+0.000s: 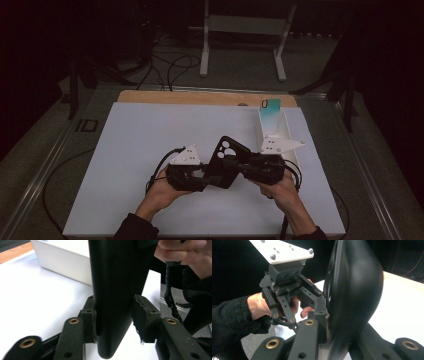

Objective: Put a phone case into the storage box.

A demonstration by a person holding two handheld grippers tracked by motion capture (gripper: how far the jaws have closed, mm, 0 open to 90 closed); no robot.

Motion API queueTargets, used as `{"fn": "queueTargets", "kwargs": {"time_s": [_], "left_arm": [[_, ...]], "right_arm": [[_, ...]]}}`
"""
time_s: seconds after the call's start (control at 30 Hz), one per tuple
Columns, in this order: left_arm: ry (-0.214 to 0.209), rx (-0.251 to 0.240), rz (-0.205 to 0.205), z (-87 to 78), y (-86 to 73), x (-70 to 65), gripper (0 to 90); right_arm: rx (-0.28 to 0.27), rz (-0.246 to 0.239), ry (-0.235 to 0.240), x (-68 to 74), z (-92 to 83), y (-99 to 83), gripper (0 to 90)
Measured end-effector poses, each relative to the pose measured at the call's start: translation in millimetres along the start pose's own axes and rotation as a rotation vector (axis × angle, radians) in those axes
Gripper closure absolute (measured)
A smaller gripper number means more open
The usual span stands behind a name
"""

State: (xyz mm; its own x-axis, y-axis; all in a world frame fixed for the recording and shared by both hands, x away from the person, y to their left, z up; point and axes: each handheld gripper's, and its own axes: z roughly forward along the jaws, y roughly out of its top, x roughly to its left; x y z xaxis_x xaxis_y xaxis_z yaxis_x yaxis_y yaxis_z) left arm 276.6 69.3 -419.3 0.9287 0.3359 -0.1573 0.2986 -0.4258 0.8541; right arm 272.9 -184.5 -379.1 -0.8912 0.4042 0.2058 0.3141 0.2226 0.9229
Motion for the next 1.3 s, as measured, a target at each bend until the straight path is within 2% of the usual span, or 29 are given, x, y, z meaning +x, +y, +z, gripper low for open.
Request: {"fn": "queueTargets", "kwargs": {"time_s": [0.03, 0.17, 0.23, 0.33, 0.5, 0.63, 0.7, 0.73, 0.77, 0.87, 1.2, 1.3], "left_arm": [[0.002, -0.005, -0.001, 0.3, -0.7, -0.3, 62.5], [0.024, -0.016, -0.001, -1.3, -1.8, -1.5, 71.9], [0.016, -0.024, -0.001, -2.0, -2.3, -1.7, 75.8], [0.026, -0.016, 0.018, 0.4, -3.0, -4.3, 79.3], [0.04, -0.014, 0.028, 1.8, -3.9, -6.2, 79.6], [0.055, -0.018, 0.032, 0.3, -3.5, -7.0, 79.9], [0.066, -0.024, 0.026, -0.6, -3.6, -6.9, 80.0], [0.092, -0.026, 0.024, -3.7, -4.2, -5.6, 80.0], [0.101, -0.028, 0.021, -5.0, -4.6, -5.1, 80.2], [0.122, -0.034, 0.013, -7.4, -6.0, -4.2, 80.2], [0.174, -0.031, 0.002, -6.8, -7.6, -3.7, 80.3], [0.191, -0.032, -0.005, -7.3, -8.8, -3.2, 80.2]], "right_arm": [[0.005, -0.005, -0.001, -0.5, -0.1, 0.2, 77.7], [0.023, -0.019, -0.023, -2.1, -0.2, 1.9, 65.2], [0.021, -0.013, -0.032, -3.9, -0.8, 2.2, 60.8], [0.027, 0.01, -0.03, -5.2, 0.8, 2.3, 51.4], [0.045, 0.029, -0.03, -6.4, 4.1, 2.1, 41.1], [0.07, 0.032, -0.085, -5.3, 7.4, 2.1, 25.7], [0.069, 0.037, -0.09, -5.5, 7.3, 2.0, 24.3], [0.07, 0.042, -0.104, -5.8, 6.7, 1.7, 22.3], [0.062, 0.059, -0.129, -6.8, 4.1, 1.2, 19.6], [0.053, 0.066, -0.16, -7.0, 0.2, 1.7, 17.3], [0.028, 0.064, -0.216, -2.2, -5.9, 8.5, 13.6], [0.012, 0.074, -0.217, -1.3, -6.6, 10.5, 11.2]]}}
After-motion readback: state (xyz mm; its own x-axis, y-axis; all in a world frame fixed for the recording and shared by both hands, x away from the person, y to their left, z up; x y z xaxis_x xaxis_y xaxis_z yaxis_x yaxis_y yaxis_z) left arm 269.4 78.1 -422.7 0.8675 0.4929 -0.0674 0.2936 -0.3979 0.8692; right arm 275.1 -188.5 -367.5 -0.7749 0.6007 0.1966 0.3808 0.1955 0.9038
